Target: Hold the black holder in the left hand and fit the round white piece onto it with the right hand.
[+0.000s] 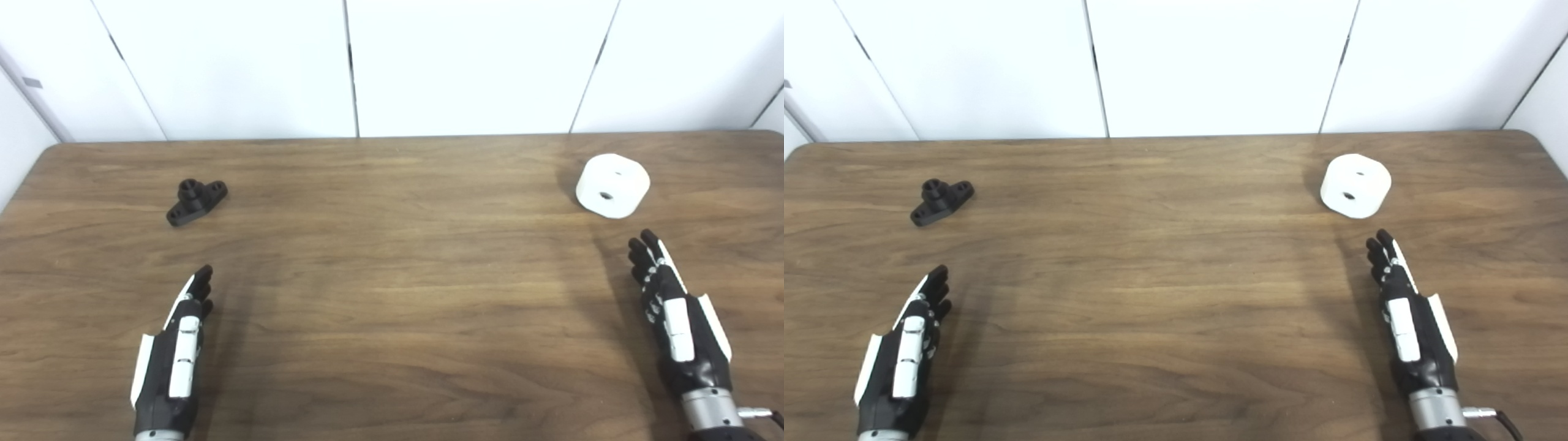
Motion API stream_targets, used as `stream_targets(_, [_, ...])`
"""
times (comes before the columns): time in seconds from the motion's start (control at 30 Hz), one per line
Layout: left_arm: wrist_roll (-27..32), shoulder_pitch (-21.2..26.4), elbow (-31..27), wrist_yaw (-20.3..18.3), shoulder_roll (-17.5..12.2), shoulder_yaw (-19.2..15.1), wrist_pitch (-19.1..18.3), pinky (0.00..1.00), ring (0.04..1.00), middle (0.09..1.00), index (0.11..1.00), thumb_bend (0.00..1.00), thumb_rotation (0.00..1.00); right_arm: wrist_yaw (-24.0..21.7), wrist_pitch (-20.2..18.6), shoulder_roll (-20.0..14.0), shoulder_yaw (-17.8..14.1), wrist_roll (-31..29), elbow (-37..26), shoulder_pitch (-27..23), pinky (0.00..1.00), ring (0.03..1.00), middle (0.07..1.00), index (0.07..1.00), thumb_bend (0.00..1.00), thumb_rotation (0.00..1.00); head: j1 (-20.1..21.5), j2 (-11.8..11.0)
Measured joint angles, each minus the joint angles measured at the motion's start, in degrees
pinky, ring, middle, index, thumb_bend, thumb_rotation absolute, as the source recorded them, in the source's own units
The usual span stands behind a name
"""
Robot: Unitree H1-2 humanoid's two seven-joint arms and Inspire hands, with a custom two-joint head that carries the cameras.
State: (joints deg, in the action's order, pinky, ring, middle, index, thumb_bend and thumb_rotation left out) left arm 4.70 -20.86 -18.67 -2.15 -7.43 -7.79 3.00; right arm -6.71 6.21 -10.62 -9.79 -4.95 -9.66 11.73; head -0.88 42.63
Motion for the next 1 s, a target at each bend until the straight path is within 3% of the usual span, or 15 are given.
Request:
stream_targets(0.4, [-0.8, 0.0, 0.0, 0.1, 0.0, 0.4, 0.2, 1.00, 0.997, 0.977, 0.936, 0.48, 0.96, -0.1, 0.4, -0.2, 0.1, -0.4, 0.1, 0.1, 1.00, 0.982, 0.973, 0.987, 0.64, 1.00, -2.2, -0.5])
stream_targets(0.53, [-2.0, 0.0, 0.1, 0.2, 0.1, 0.9, 0.5, 1.00, 0.995, 0.975, 0.934, 0.48, 0.97, -0.3, 1.1, -0.6, 0.1, -0.8, 0.5, -0.1, 1.00, 0.984, 0.978, 0.994, 0.63, 1.00, -6.7, -2.5])
stream_targets(0.6, [-2.7, 0.0, 0.4, 0.4, 0.2, 1.3, 1.0, 1.00, 0.994, 0.973, 0.931, 0.48, 0.97, -0.3, 1.8, -1.1, 0.0, -0.8, 1.0, -0.3, 1.00, 0.983, 0.979, 0.994, 0.62, 1.00, -6.8, -2.5])
stream_targets(0.73, [-4.1, 0.0, 1.0, 1.5, 0.4, 2.3, 2.0, 1.00, 0.989, 0.967, 0.921, 0.46, 0.97, -0.9, 4.6, -2.8, -0.4, -1.5, 3.2, -1.1, 1.00, 0.990, 0.986, 1.000, 0.61, 1.00, -12.9, -5.4])
stream_targets(1.0, [-6.1, 0.0, 3.0, 3.6, 0.5, 3.5, 4.6, 0.96, 0.977, 0.960, 0.921, 0.50, 0.93, -2.5, 5.9, -4.0, -0.7, -3.9, 4.5, -1.5, 1.00, 1.000, 0.992, 1.000, 0.60, 1.00, -15.1, -8.2])
